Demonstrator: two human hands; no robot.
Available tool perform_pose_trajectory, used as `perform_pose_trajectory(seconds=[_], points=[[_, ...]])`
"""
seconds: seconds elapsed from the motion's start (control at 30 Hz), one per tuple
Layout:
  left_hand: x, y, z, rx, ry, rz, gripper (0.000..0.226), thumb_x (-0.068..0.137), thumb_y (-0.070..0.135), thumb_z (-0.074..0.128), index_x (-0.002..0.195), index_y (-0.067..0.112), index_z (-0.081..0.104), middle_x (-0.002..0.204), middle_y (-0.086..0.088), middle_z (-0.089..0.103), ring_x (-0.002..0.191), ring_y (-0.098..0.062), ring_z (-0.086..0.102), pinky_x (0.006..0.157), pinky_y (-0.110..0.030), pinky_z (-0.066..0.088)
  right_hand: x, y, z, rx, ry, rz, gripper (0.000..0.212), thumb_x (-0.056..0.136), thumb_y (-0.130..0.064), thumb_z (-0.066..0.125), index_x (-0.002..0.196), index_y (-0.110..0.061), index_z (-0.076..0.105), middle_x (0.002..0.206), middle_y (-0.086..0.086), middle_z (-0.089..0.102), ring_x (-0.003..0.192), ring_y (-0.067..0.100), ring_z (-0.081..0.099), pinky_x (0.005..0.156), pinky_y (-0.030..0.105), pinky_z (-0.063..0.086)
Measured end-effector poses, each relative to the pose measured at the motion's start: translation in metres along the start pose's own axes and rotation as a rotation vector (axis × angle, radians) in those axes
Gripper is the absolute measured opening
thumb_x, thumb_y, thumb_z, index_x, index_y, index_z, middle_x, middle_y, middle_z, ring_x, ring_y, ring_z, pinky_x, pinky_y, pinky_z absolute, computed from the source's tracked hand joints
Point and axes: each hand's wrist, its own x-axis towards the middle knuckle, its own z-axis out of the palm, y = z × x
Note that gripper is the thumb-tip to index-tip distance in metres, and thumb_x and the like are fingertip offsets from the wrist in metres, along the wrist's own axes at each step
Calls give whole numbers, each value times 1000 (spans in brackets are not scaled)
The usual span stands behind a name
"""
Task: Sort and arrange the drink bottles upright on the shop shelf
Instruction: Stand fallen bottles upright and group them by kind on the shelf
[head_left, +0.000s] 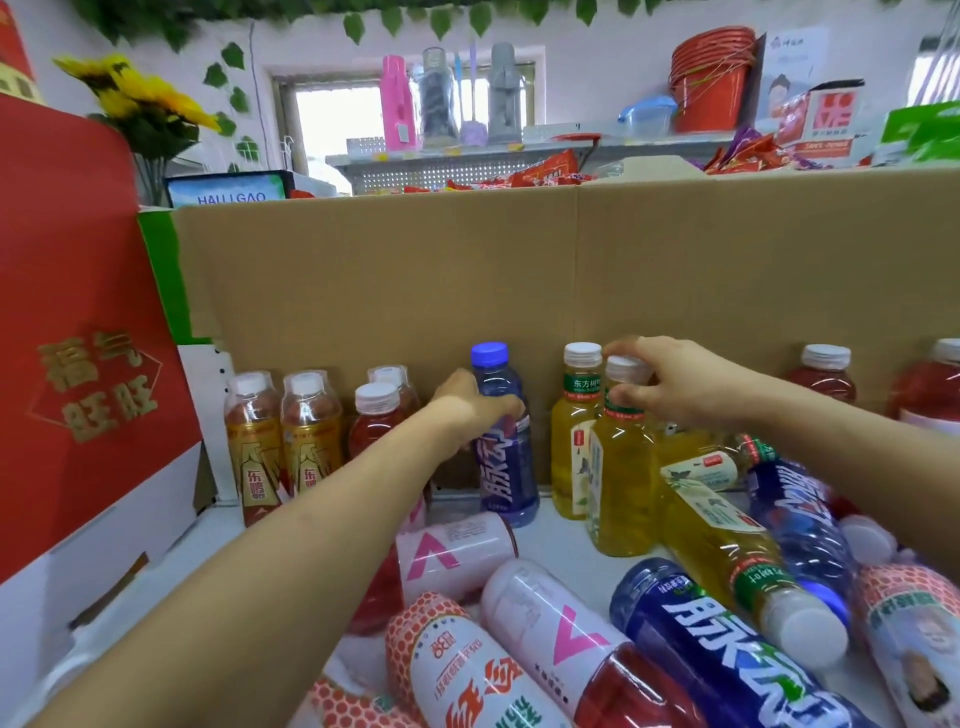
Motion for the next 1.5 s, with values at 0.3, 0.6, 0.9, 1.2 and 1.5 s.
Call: perform_pose_trajectory(seconds=[0.3,0.6,0.9,1.2,1.5], points=[[-72,21,-36,280,-64,166,61,91,44,68,143,22,45,134,6,58,106,-6,58,74,-17,43,-40,-3,4,-175,312,-367,53,91,-29,63,141,-21,49,137,4,51,127,22,42,99,44,45],[-165,-85,-137,700,-381,-266,58,89,59,60,138,31,50,135,12,55,117,-6,53,101,-25,42,-41,-68,86,-167,-430,-483,35,100,-39,49,134,-39,55,127,-16,52,108,2,52,94,21,45],[-142,-96,-124,497,-367,-295,22,95,31,65,111,17,68,106,3,67,95,-11,64,84,-24,53,-30,-89,103,-159,-488,-337,44,96,-37,59,139,-31,54,139,-9,55,119,11,54,99,29,45],[-128,3,-90,281,-96,149,30,95,34,65,108,6,65,97,-12,73,79,-9,65,83,-36,54,-28,-101,109,10,-66,-289,54,66,-52,78,104,-32,45,92,-12,61,81,11,60,64,29,47],[-172,-35,-117,195,-9,85,39,93,42,64,129,28,58,112,14,65,102,-2,64,84,-22,52,-3,-76,117,486,-56,51,56,73,-33,85,118,-24,53,104,-3,65,92,13,62,64,22,46]])
